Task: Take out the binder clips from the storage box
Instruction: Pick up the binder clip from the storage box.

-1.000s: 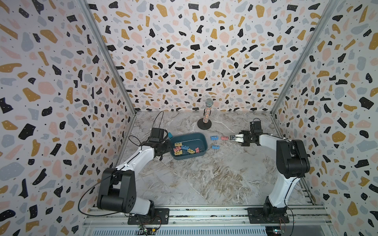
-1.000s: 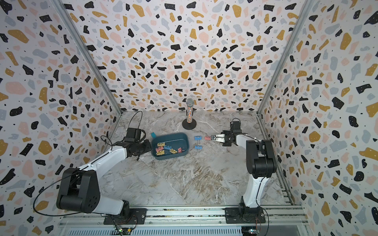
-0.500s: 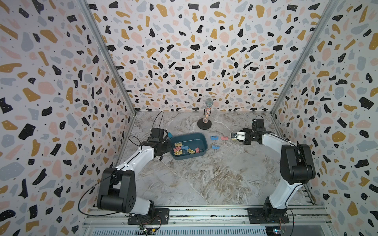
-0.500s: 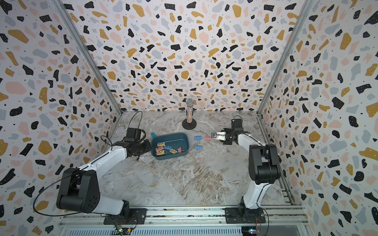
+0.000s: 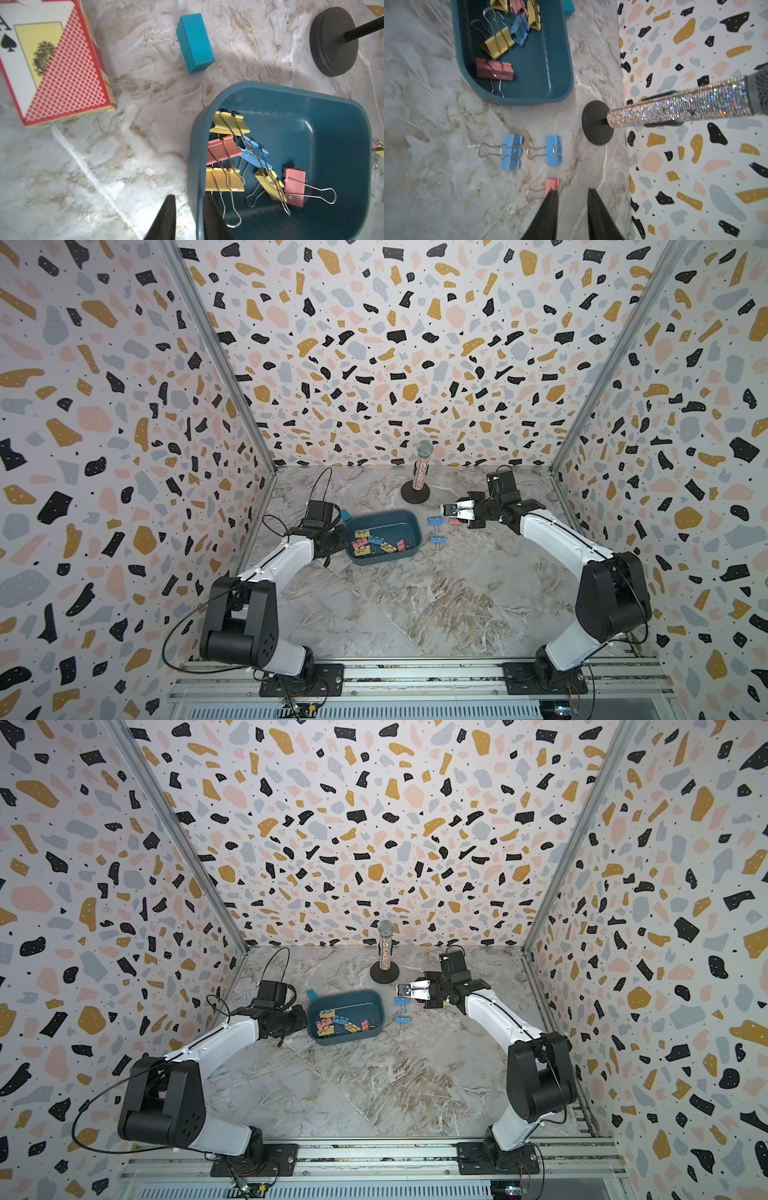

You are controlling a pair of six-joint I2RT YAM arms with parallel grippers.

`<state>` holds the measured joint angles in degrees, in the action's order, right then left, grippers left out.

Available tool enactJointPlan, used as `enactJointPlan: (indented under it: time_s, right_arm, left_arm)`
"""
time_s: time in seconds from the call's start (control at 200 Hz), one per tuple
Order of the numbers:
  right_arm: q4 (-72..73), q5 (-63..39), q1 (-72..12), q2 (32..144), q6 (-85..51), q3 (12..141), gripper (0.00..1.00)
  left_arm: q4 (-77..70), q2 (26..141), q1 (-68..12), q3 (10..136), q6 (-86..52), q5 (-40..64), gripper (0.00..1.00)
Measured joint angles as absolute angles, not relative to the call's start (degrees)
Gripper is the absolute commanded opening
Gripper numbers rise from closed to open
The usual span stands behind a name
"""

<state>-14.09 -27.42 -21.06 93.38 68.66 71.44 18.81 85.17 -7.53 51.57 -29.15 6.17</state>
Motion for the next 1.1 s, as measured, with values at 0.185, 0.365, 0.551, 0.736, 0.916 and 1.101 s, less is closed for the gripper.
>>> enactJointPlan:
  time_s: [0.185,0.365,0.551,0.736,0.916,1.101]
  right_arm:
    - [-14.6,-25.1,-27.2,94.0,60.4,73.5,0.3]
    - [-17.9,-22.3,-33.3,98.9,54.6,81.3,0.24]
    - [-21.2,-21.1,-38.6,105.7,50.8,87.7,0.18]
    - [-21.2,-22.3,-41.9,111.4,46.2,90.5,0.26]
    - [-20.6,-22.4,-43.5,116.1,43.2,94.1,0.29]
    - [-19.0,-21.1,-44.9,120.7,41.1,98.0,0.3]
  left_arm:
    - [18.8,85.5,-7.4,51.6,-29.0,6.3,0.26]
    - [18.8,85.6,-7.1,51.6,-28.9,6.8,0.26]
    - [18.7,85.9,-6.8,51.9,-28.7,7.4,0.26]
    - [17.8,85.9,-6.7,51.9,-28.7,8.6,0.26]
    - [17.3,85.9,-6.4,51.9,-28.7,9.6,0.26]
    - [16.7,86.0,-6.4,51.9,-28.7,10.2,0.26]
